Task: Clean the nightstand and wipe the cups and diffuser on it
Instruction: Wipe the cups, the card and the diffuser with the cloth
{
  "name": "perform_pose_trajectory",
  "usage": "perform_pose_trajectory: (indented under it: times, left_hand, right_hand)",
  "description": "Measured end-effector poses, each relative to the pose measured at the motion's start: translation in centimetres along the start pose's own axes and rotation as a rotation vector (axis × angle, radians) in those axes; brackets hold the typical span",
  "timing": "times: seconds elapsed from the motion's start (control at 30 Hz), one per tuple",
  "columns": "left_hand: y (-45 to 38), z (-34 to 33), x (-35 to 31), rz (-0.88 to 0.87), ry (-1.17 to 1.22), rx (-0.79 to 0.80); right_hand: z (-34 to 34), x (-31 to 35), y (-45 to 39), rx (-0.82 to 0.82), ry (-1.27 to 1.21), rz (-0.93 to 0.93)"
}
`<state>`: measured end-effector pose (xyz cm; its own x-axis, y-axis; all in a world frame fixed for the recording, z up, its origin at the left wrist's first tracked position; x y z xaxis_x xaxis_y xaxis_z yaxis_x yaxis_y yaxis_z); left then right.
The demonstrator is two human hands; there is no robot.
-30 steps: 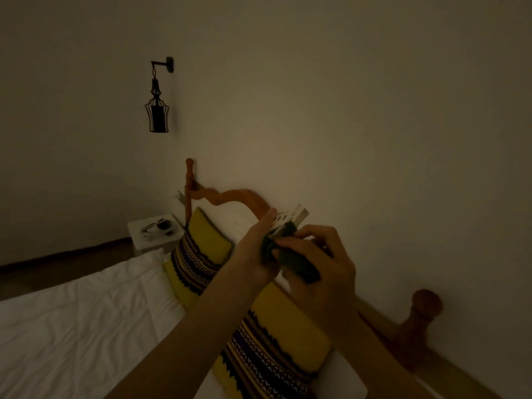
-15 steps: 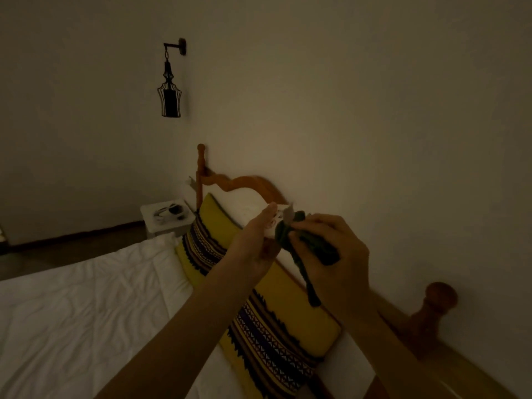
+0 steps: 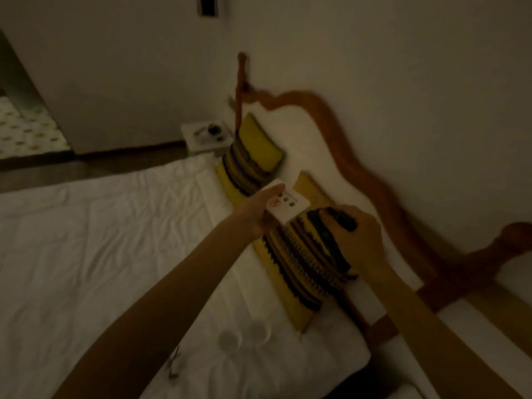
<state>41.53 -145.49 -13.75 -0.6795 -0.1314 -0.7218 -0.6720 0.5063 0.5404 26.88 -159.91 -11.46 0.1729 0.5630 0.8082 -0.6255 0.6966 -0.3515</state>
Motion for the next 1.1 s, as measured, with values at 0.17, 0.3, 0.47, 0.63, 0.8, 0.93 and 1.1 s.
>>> perform_pose_trajectory:
  times: [0.17, 0.3, 0.47, 0.63, 0.8, 0.93, 1.1]
  left_hand:
    - [-3.7, 10.5, 3.7, -0.027, -0.308, -0.224]
    - [-6.6, 18.9, 9.2, -0.04, -0.551, -0.368]
    - [-9.1, 27.6, 18.6, -0.004, -0.9, -0.507]
    - [-12.3, 32.3, 26.2, 0.083, -1.157, -0.547]
    - [-15.4, 35.9, 31.3, 0.117, -1.358, -0.6]
    - [-17.8, 37.4, 34.1, 0.174, -1.435, -0.576]
    - [-19.3, 38.1, 36.7, 0.217, -1.447, -0.595]
  right_hand:
    - [-6.8, -4.9, 4.6, 0.252, -0.007, -0.176]
    - [-11.7, -9.8, 8.6, 0.321, 0.039, -0.22]
    - [-19.8, -16.2, 13.9, 0.475, 0.12, -0.213]
    - [-25.6, -21.3, 17.3, 0.525, 0.123, -0.28]
    - [-28.6, -25.4, 21.2, 0.562, 0.118, -0.378]
    - [-29.5, -28.1, 24.0, 0.574, 0.119, -0.427]
    - [-29.9, -30.2, 25.3, 0.57, 0.116, -0.454]
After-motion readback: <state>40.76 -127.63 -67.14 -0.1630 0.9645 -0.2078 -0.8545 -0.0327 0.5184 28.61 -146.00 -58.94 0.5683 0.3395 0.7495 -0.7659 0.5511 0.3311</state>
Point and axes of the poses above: each hand's wrist, its own y-axis away from the middle knuckle, its own z-axis out of the back of the hand, x = y × z, the point moved 6 cm from there along -y, towards the middle knuckle, and after that the axes turned 7 degrees about -x, right-handed, at the moved point
